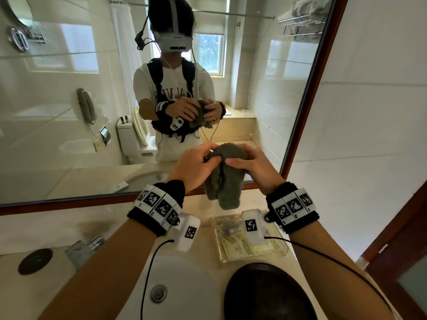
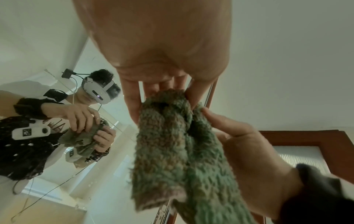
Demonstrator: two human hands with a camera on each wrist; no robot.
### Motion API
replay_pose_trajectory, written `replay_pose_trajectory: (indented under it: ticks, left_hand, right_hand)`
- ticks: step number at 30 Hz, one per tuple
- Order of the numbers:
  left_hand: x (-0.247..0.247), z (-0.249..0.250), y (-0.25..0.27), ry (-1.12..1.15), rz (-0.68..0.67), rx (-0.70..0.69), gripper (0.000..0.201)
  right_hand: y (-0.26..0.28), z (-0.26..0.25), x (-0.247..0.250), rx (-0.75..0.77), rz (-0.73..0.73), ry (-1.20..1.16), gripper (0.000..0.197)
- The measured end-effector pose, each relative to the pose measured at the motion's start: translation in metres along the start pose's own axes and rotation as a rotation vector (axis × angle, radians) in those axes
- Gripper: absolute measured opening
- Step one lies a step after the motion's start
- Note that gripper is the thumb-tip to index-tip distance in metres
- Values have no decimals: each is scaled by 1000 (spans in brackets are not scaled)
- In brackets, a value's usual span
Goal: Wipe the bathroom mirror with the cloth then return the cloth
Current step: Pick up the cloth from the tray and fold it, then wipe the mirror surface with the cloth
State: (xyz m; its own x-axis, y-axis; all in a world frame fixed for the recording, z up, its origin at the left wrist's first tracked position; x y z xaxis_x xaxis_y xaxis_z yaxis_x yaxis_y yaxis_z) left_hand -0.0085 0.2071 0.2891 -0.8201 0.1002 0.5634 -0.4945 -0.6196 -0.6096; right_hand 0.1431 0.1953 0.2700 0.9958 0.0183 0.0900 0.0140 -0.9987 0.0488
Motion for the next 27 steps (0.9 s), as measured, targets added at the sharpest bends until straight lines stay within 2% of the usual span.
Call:
replay_pose_trajectory:
  ticks: [3, 7, 10, 13, 15, 18, 23, 27]
  left_hand:
    - [8, -3, -7, 33, 22, -9, 18]
    - [18, -10, -13, 79, 98, 1, 31]
    - [19, -14, -21, 105, 120, 1, 16]
    - [21, -11, -30, 131, 142, -17, 10]
    - [21, -10, -34, 137, 160, -14, 8]
    - [24, -8, -41, 121, 183, -11, 9]
    - [33, 3, -62, 9, 262, -36, 24]
    - [35, 7, -96, -162, 274, -107, 50]
  right_hand:
    - [-4, 2, -2, -47, -22, -101, 51]
    - [-3, -12, -4, -18, 1, -158, 61]
    - [-3, -22, -4, -27, 32, -148, 70]
    - [-5, -29, -3, -53, 30, -96, 54]
    - [-5, -33, 2, -78, 72, -81, 39]
    - [-6, -43, 10, -66, 122, -85, 26]
    - [-15, -56, 36, -42, 277, -126, 13]
    - [-27, -67, 68, 20, 339, -105, 6]
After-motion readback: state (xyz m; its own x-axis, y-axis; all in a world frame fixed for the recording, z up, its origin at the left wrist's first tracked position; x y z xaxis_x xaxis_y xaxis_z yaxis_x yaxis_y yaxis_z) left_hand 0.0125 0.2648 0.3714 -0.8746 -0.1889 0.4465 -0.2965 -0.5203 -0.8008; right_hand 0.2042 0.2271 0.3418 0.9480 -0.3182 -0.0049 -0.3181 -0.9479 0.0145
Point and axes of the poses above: each hand's wrist, its own y-axis away from the middle knuckle, its own x-axis out of the back of the hand, z = x × y, the point moved 7 cm from there along -y, towards the middle knuckle, and after that the axes turned 15 degrees about -x, right-handed, at the moved point
